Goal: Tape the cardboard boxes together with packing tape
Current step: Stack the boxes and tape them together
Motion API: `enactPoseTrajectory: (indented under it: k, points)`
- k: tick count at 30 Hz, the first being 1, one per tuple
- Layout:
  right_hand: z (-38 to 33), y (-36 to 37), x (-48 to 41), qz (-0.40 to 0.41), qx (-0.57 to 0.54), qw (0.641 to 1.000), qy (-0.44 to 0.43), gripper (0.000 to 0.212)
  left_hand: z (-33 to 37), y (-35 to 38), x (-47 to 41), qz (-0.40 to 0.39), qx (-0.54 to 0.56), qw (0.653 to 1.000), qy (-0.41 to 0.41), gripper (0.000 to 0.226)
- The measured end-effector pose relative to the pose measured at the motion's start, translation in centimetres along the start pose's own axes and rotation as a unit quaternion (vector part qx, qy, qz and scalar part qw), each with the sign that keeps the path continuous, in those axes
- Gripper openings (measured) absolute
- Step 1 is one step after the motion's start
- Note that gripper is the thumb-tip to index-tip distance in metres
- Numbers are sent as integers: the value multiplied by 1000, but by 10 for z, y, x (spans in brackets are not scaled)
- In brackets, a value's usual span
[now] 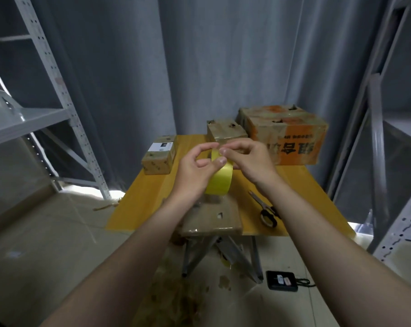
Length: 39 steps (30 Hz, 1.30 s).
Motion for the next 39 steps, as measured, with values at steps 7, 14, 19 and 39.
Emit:
enactPoseTrajectory:
  k: [7,14,19,39]
  points:
    - [5,-2,-6,80,123,984,-102,12,-23,3,-15,38,-3,999,-6,46]
    - [-11,-2,-2,118,166,957,-207,6,-16,6,-12,77,31,996,39,26]
    - [-2,-10,-2,108,144,969,-167,4,-17,16,-11,60,41,997,24,17]
    - [5,-23,2,75,96,990,-76,17,-23,27,-1,18,25,999,25,19]
Point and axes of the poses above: each hand's wrist, its own x-axis away from the middle knuckle, its own y-axis out of the palm, z = x × y, the point moved 8 cm from there along -x, towards the middle knuckle, and after that the axes turned 6 degrees about x, right-handed, at the moved point
